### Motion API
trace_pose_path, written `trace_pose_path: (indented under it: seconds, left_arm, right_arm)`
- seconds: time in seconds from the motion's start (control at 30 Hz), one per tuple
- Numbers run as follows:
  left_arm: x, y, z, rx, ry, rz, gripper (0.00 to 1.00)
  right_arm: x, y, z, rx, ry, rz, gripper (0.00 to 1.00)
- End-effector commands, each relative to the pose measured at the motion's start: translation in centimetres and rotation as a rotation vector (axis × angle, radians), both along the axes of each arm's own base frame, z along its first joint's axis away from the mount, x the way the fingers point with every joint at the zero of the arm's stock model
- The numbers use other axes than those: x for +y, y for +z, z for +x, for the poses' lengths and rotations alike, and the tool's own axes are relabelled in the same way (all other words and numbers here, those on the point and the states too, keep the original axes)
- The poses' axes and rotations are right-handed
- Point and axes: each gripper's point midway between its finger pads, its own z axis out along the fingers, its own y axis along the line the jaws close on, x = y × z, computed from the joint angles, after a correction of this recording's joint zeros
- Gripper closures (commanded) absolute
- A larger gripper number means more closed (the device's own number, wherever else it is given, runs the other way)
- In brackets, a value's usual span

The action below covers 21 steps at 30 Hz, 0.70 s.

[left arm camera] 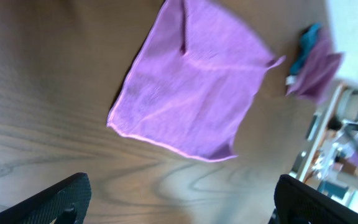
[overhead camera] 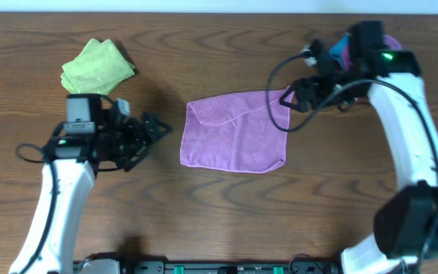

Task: Fold the cloth
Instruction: 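Grasp the left and right edges of the purple cloth with both grippers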

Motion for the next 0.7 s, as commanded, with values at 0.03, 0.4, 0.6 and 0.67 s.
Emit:
trace_pose_path:
  seconds: [0.03, 0.4, 0.6, 0.67]
  left_arm:
    - [-1.1, -2.7, 0.0, 0.054, -0.048, 0.01, 0.05]
    - [-3.5, -9.0, 1.4, 0.153, -0.149, -0.04, 0.03]
    - [-4.9, -11.0, 1.3, 0.18, -0.192, -0.055, 0.04]
    - [-5.3, -11.2, 1.4, 0.177, -0.201, -0.054, 0.03]
  right_arm:
    - [-1.4, 1.0, -2.5, -0.013, -0.034, 0.166, 0.25]
    - [-1.7, -1.8, -6.6, 0.051, -0.09, 0.299, 0.18]
    - [-1.7, -1.7, -6.4, 0.049, -0.094, 0.299, 0.17]
    - [-1.7, -1.7, -6.4, 0.05, -0.096, 0.3, 0.16]
